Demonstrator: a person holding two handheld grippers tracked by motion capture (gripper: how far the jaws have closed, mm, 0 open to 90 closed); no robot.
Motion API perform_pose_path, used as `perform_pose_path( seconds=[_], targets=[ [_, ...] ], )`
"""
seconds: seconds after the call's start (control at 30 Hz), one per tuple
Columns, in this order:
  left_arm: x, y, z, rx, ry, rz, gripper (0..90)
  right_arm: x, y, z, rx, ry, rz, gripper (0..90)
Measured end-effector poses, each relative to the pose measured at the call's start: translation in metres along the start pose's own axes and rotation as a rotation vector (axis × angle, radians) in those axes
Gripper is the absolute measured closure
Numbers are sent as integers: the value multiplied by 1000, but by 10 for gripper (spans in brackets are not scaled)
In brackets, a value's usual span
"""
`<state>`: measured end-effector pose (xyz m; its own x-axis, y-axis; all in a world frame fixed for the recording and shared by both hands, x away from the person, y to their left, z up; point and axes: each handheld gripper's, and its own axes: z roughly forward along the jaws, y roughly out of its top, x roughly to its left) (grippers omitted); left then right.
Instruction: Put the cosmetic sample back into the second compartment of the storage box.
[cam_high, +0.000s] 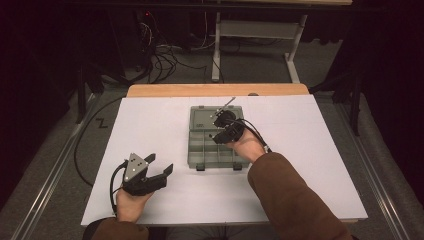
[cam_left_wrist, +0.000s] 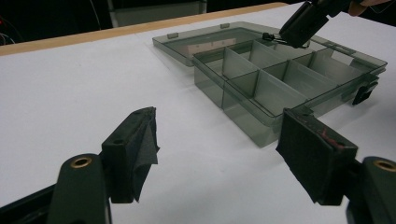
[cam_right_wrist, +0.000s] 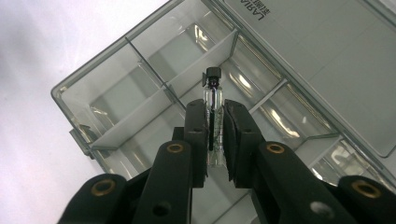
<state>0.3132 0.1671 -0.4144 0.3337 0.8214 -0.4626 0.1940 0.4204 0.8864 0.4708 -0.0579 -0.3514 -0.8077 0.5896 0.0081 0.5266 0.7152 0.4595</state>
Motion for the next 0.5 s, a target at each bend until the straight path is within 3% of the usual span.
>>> perform_pose_path(
  seconds=[0.3, 0.5],
  targets=[
    [0, 0, 0, -3, 4, -2, 287, -2, 2, 2, 4, -7, 22, 820],
    [0, 0, 1, 2, 3, -3, 288, -2, 6, 2, 2, -10, 9, 820]
  ],
)
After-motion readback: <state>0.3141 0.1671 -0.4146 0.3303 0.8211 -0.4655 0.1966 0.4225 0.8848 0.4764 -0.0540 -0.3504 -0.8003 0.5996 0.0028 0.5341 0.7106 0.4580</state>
